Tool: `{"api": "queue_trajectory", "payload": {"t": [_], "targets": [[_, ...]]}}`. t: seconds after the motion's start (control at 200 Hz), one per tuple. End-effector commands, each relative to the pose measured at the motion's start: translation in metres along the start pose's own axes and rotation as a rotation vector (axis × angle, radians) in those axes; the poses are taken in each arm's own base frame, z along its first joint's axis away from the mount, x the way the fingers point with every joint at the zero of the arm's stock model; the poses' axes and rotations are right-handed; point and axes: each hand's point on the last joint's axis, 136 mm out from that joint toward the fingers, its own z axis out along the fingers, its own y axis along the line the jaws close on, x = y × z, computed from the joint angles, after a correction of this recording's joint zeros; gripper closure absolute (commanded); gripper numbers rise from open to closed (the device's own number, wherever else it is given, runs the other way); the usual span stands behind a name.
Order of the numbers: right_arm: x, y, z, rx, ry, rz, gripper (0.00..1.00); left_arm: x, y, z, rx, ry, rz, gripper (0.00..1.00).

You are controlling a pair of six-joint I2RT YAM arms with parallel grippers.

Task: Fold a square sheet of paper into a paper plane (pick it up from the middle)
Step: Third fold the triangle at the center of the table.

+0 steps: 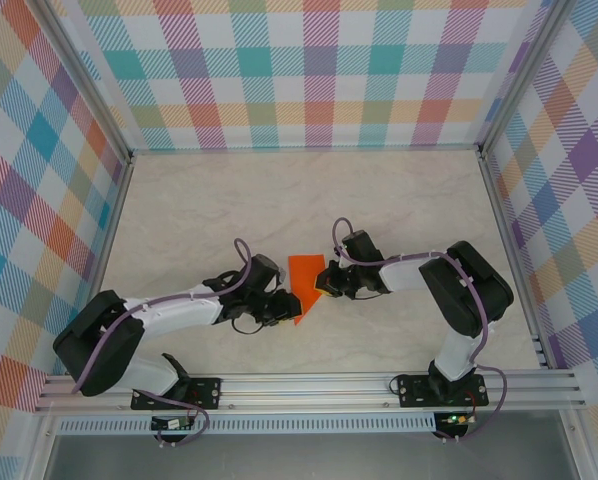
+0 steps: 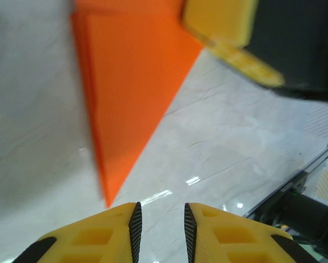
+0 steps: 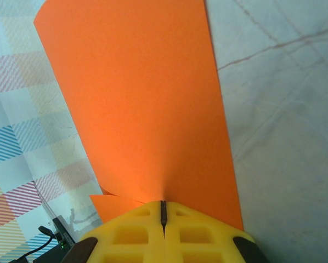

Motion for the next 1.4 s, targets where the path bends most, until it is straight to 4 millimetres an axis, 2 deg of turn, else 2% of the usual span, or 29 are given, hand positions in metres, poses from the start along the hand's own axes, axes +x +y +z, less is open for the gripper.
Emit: {"api": "queue_trajectory", "payload": {"t": [0.0,0.13,0.19,0.27,0.32,0.485,0.585,0.68,0.775,0.9,1.085,1.245,1.395], "targets": [[0.016,-0.048,0.006,0.178,0.03,0.088,0.98,-0.017,-0.018,0.005,0.016,-0.04,0.044,0.73],[0.014,-0.044,0.005,0.171,0.027,0.084,0.97,-0.025,-0.014,0.023,-0.019,-0.031,0.04,0.75],[0.013,-0.041,0.004,0.165,0.026,0.081,0.97,-0.026,-0.003,0.032,-0.063,-0.023,0.033,0.78],[0.01,-0.036,0.004,0.155,0.022,0.076,0.97,-0.027,0.02,0.04,-0.164,-0.016,-0.002,0.88],[0.008,-0.029,0.002,0.141,0.02,0.066,0.97,-0.027,0.03,0.042,-0.202,-0.019,-0.011,0.89],[-0.001,0.002,-0.012,0.081,-0.01,0.005,0.97,-0.021,0.057,0.039,-0.307,-0.015,-0.012,0.93],[0.0,0.023,-0.024,0.04,-0.022,-0.062,0.96,-0.018,0.064,0.035,-0.318,-0.023,-0.005,0.93],[0.005,0.03,-0.026,0.019,-0.019,-0.097,0.95,-0.016,0.066,0.033,-0.322,-0.02,-0.001,0.93],[0.017,0.033,-0.017,-0.006,0.012,-0.108,0.95,-0.016,0.064,0.035,-0.311,-0.014,-0.001,0.93],[0.026,0.023,-0.003,0.019,0.038,-0.098,0.96,-0.017,0.059,0.038,-0.289,-0.015,-0.006,0.93],[0.026,-0.003,0.012,0.08,0.032,-0.057,0.97,-0.017,0.058,0.037,-0.295,-0.014,-0.004,0.93],[0.018,-0.016,0.01,0.128,-0.001,-0.047,0.98,-0.014,0.063,0.034,-0.307,-0.012,-0.003,0.93],[0.001,-0.027,-0.001,0.147,-0.068,-0.028,0.97,-0.011,0.067,0.034,-0.312,-0.006,-0.006,0.93]]}}
